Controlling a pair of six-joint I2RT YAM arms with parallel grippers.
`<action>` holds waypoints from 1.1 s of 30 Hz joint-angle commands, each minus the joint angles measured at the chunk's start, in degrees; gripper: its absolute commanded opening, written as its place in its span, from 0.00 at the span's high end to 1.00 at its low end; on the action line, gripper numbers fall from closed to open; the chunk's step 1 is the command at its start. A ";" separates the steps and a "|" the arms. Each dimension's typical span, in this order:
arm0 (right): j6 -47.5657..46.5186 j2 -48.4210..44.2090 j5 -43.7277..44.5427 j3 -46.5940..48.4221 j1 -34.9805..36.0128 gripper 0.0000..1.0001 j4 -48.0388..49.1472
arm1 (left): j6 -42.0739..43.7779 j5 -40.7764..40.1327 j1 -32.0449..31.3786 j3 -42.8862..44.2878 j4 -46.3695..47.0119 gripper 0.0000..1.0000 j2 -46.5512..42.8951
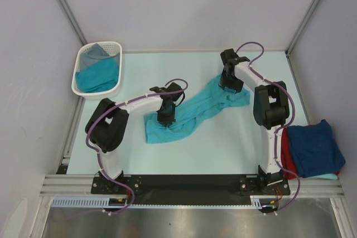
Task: Fold and stack the t-shirts
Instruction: Rotate the tshirt 90 degrees
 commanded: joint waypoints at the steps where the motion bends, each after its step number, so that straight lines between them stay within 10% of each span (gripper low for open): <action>1: -0.18 1.25 -0.05 1.72 -0.89 0.33 -0.17 | 0.54 -1.13 0.05 2.74 -0.29 0.87 0.70; 13: 0.70 5.66 -5.67 1.80 -2.39 0.41 0.00 | 0.36 -0.86 0.05 3.53 -0.73 0.87 1.32; 23: 0.62 4.69 -6.38 1.10 -2.39 0.91 0.18 | 0.19 0.02 0.05 4.32 -1.08 0.90 2.81; 33: 0.70 3.37 -5.68 -0.66 -2.39 1.00 0.62 | 0.10 1.60 0.05 3.71 -0.64 0.99 4.66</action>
